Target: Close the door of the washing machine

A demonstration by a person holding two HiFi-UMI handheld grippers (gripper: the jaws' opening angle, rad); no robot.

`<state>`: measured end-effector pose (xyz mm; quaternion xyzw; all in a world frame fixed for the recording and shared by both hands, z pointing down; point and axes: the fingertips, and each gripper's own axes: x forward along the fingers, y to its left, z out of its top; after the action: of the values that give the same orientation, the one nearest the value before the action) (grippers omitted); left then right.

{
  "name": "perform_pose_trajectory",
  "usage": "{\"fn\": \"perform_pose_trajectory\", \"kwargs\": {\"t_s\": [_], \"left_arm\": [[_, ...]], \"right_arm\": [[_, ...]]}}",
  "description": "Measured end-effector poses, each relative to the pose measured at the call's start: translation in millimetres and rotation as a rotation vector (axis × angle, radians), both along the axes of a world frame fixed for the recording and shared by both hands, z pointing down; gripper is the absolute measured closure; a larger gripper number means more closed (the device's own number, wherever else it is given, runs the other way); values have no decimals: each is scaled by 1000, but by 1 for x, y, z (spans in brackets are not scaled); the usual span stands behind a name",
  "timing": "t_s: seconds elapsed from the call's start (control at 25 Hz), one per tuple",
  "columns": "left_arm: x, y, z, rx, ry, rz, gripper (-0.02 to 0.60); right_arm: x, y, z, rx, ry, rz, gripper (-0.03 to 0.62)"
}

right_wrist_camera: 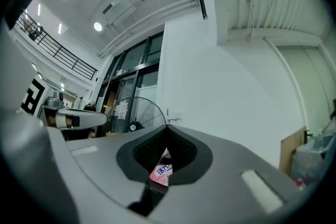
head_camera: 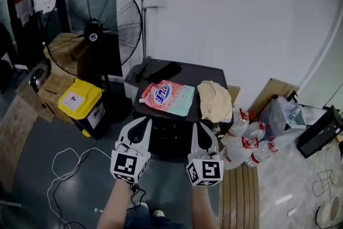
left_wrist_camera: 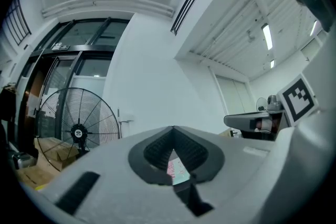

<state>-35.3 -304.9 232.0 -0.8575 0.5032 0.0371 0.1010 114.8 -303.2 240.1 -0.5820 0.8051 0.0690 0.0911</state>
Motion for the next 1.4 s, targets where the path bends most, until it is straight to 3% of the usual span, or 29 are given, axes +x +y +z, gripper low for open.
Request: {"fn": "perform_pose_trajectory", "kwargs": {"t_s": [0.56, 1.4], "left_arm": [[11, 9, -18, 14, 10, 52, 574], [5, 17, -19, 20, 10, 61, 574]], "right_arm": [[21, 22, -12, -17, -3, 81, 582], [19, 32, -7, -44, -7, 97, 582]]}}
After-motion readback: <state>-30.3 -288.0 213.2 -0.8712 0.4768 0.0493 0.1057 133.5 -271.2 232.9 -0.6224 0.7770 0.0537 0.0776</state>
